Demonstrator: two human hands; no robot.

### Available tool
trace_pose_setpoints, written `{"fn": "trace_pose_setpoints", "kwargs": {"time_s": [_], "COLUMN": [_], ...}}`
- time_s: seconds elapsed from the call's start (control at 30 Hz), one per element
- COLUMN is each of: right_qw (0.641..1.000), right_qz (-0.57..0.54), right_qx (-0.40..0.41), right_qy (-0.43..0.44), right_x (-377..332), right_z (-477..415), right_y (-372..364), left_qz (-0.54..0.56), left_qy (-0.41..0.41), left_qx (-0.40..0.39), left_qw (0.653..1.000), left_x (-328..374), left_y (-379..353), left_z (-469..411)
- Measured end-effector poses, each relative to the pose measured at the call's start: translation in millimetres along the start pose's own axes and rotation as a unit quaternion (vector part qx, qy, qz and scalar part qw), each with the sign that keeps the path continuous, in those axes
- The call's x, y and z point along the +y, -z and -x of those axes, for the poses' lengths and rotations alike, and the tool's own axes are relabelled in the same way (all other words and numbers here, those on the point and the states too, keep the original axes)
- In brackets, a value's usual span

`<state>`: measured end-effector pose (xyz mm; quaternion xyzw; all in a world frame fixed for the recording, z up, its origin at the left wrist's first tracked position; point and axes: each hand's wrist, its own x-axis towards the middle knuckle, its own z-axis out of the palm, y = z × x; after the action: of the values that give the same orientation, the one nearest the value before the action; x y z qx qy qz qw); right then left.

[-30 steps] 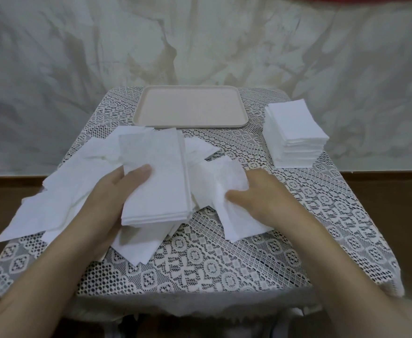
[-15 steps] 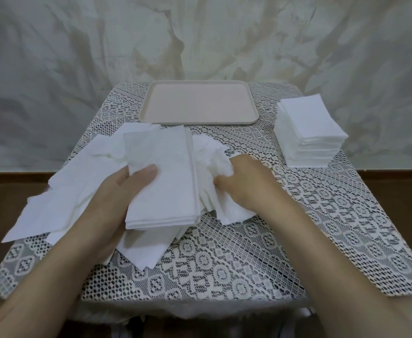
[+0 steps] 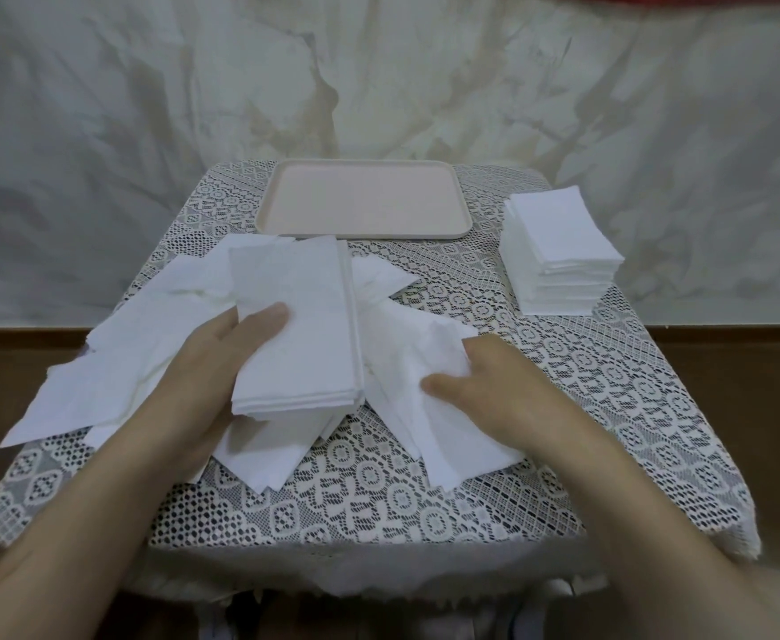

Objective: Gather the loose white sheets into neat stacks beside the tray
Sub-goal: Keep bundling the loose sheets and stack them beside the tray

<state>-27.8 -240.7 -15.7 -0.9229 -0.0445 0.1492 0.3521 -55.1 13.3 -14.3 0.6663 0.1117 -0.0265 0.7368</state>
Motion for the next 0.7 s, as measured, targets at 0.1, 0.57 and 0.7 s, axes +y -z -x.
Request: {"fn": "trace_pose_setpoints", "kwargs": {"time_s": [0.1, 0.57, 0.7], "right_qw": [0.998, 0.998, 0.997], "right_qz": [-0.055, -0.010, -0.055], "right_qx": [0.005, 0.063, 0.059], "right_qy": [0.001, -0.015, 0.005], "right_x": [5, 22, 20], "right_z": [-4, -32, -30], "right_y": [11, 24, 25], "left_qz": [0.001, -0.002, 0.001], "left_qy": [0.002, -0.009, -0.007], "left_qx": [0.004, -0.006, 0.000], "left_qw": [1.000, 1.000, 1.000], "left_x": [-1, -1, -1], "left_y": [1, 0, 0], "left_z": [0, -1, 0]}}
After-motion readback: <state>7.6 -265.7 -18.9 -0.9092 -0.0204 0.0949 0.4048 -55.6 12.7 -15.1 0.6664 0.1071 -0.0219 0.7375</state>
